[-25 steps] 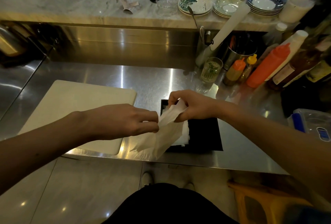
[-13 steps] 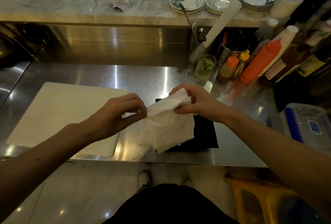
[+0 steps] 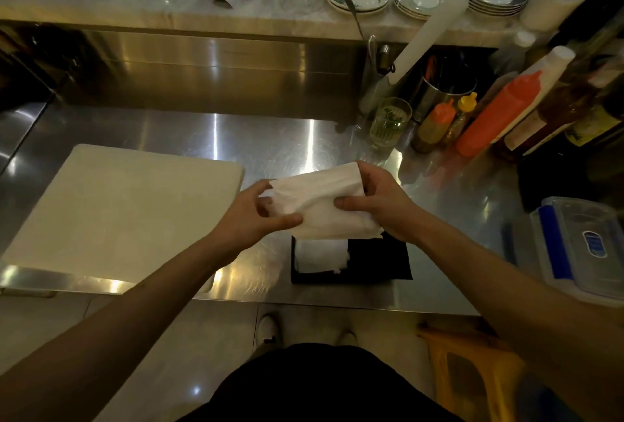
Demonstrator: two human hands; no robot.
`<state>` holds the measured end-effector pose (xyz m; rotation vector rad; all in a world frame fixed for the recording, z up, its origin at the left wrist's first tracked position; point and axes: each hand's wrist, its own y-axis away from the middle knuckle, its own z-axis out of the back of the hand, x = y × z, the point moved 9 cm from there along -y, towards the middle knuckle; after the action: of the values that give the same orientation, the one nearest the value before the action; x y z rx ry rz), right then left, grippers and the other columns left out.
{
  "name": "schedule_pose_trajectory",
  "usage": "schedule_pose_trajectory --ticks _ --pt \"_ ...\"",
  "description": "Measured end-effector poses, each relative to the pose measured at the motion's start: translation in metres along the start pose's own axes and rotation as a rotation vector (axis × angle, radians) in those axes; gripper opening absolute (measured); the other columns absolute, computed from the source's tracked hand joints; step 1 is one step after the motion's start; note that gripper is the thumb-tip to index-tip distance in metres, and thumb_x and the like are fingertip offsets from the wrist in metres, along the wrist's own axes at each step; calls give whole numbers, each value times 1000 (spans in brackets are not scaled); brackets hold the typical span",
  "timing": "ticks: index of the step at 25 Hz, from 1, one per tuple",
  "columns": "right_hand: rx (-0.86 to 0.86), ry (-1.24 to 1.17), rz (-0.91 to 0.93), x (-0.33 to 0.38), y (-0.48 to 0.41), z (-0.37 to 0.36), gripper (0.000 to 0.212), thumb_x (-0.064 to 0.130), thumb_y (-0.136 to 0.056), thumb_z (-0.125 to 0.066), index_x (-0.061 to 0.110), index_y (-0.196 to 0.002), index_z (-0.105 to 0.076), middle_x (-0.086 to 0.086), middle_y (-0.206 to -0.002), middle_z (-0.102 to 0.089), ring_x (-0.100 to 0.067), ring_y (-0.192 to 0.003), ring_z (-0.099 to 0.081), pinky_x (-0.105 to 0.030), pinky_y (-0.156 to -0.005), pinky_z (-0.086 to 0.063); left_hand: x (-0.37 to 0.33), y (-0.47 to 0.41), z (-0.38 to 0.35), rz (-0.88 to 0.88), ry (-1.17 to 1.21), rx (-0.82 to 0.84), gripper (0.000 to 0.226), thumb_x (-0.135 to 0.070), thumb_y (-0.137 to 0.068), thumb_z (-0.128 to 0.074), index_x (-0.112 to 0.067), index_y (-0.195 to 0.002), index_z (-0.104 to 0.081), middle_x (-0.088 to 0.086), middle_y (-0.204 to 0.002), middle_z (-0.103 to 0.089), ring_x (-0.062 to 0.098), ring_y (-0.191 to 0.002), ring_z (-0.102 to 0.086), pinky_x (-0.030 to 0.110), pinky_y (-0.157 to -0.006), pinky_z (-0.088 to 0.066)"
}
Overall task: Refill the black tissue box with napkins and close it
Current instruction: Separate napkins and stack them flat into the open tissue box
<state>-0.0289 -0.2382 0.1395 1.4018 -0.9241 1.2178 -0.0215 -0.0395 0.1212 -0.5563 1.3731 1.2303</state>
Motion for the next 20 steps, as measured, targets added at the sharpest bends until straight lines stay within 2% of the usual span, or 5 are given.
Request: schedule_pose_trajectory --ticks 2,8,14,17,20 --pt "-16 -21 -21 -5 1 0 42 -7 -76 -73 18 -108 -61 -4 -106 -69 -21 -102 -67 -40 -86 -57 -5 -1 -4 -26 -60 13 39 -16 -78 -78 -17 -116 -66 -4 -95 -74 12 -89 -70 23 -75 -55" --pt "-65 -168 -225 -37 -10 10 35 -6 -81 -70 14 -109 -62 -6 -102 -70 -20 -93 -70 -36 -80 -60 9 -26 1 87 20 59 33 -21 -81 -76 -29 -111 -63 0 -109 -70 17 -98 -68 30 -80 -58" --pt "-118 600 -174 -79 -46 14 38 16 -86 -64 18 -121 -51 -3 -101 -62 -19 -91 -63 -24 -69 -52 49 -70 -22 -16 -436 -90 52 -22 -82 -73 -8 -125 -47 0 -105 -58 18 -94 -59 5 -60 -37" --pt "-67 845 -148 -92 -52 4 47 22 -88 -61 17 -131 -43 -8 -106 -60 -23 -95 -59 -35 -76 -52 55 -73 -33 -148 -432 -79 75 -42 -75 -64 -8 -137 -38 1 -120 -53 15 -104 -51 19 -82 -42" --pt "-83 881 -73 -94 -52 -1 38 17 -90 -57 15 -127 -45 -10 -108 -61 -26 -96 -58 -42 -79 -52 67 -71 -37 -144 -445 -102 80 -40 -82 -63 -13 -147 -27 11 -136 -43 14 -115 -42 28 -95 -32"
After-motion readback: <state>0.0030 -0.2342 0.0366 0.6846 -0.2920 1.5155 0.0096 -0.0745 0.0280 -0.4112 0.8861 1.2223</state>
